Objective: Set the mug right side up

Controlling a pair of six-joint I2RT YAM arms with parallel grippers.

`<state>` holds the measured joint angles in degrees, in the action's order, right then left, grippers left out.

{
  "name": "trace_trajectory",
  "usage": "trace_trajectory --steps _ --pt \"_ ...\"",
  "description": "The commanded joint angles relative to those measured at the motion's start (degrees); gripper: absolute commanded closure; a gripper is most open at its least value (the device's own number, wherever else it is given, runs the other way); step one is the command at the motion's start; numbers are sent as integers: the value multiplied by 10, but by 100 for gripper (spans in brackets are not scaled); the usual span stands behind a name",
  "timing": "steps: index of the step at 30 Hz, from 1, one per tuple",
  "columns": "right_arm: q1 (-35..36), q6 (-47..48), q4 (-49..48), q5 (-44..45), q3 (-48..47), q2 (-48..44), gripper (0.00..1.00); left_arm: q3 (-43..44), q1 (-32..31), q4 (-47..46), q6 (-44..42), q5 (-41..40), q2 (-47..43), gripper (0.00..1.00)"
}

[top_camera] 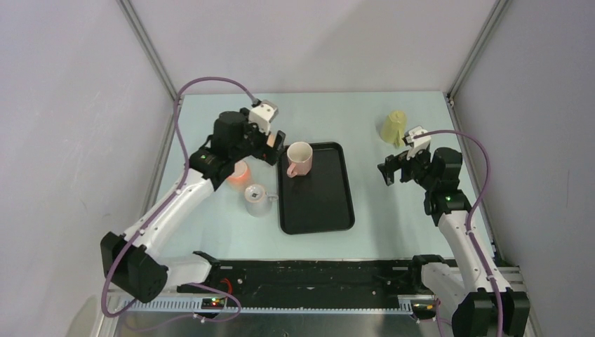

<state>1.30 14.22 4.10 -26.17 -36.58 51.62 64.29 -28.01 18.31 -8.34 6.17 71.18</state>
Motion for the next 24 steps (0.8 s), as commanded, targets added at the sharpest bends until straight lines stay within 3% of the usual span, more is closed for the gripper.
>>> trace_trajectory --steps 1,11,19,24 --pt "-16 2 -31 15 0 -12 1 9 45 36 -41 -3 -42 0" --pt "-52 -23 -59 65 0 -47 0 -88 135 54 -44 13 -162 0" --pt "-78 -13 -52 23 0 -89 0 -146 142 61 -94 -9 -265 0" --pt "-60 6 -20 12 -10 -79 1 -187 148 62 -118 25 -309 0"
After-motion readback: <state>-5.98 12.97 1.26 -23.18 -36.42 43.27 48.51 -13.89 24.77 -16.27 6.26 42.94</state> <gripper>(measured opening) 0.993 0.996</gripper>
